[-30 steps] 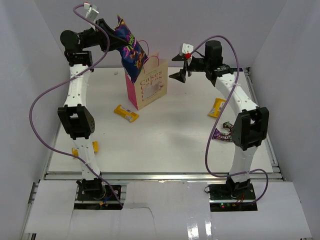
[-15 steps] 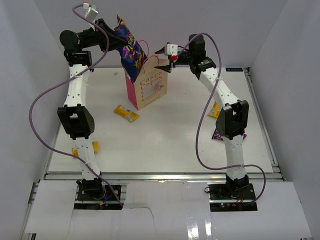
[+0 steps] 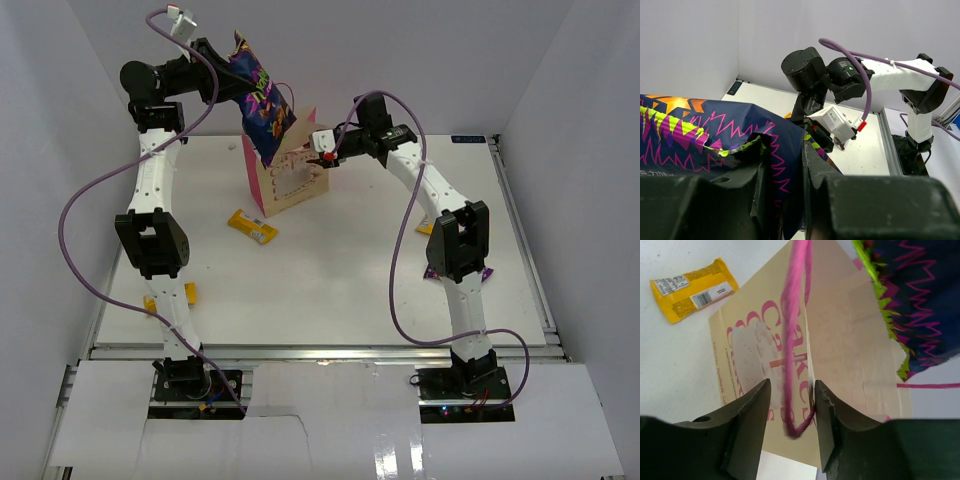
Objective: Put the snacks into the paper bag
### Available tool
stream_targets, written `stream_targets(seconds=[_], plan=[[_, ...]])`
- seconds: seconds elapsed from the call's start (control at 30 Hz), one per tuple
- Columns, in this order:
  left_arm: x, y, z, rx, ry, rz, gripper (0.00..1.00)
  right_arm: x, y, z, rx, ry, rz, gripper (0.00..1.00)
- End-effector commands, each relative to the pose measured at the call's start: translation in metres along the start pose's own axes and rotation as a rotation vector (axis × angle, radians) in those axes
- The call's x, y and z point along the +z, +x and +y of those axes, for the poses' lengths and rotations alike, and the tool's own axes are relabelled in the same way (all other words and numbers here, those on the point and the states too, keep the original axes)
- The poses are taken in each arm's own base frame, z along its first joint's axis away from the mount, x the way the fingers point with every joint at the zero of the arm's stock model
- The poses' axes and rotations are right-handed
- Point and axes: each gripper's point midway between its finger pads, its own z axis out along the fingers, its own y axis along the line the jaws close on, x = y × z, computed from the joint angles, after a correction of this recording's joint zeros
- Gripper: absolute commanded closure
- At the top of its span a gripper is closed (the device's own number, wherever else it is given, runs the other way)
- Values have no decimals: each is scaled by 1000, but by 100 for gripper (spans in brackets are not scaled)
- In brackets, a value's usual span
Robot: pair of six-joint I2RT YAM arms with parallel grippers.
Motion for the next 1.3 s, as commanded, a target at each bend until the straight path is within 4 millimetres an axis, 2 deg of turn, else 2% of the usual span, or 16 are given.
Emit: stream_targets(seconds=[0.0, 0.1, 0.13, 0.23, 0.3, 0.43, 0.47, 0.53, 0.77, 0.9, 1.27], plan=[[8, -46, -31, 146, -9, -89, 100, -10, -14, 10, -83, -49, 46, 55], [9, -45, -34, 144, -2, -84, 100, -12, -16, 21, -91, -74, 56, 58], [10, -45, -36, 143, 1, -82, 100, -14, -22, 19, -107, -70, 57, 59], [11, -44, -38, 137, 5, -78, 100, -16, -24, 23, -118, -70, 73, 63], [13, -43, -40, 134, 12, -75, 100, -16, -22, 25, -111, -62, 84, 71], [14, -42, -41, 136, 14, -72, 100, -22, -28, 5, -100, 25, 105, 87], [28, -40, -50, 133, 49, -70, 100, -23, -30, 3, -94, 33, 103, 88], [32, -38, -53, 143, 64, -63, 100, -26, -38, -2, -95, 46, 88, 91], [46, -32, -58, 157, 99, -56, 100, -30, -65, -6, -142, 55, 23, 92], [47, -29, -54, 169, 99, -54, 100, -30, -77, 1, -162, 32, -6, 92], [45, -17, -29, 179, 76, -43, 100, -34, -84, 27, -183, -17, -34, 92]])
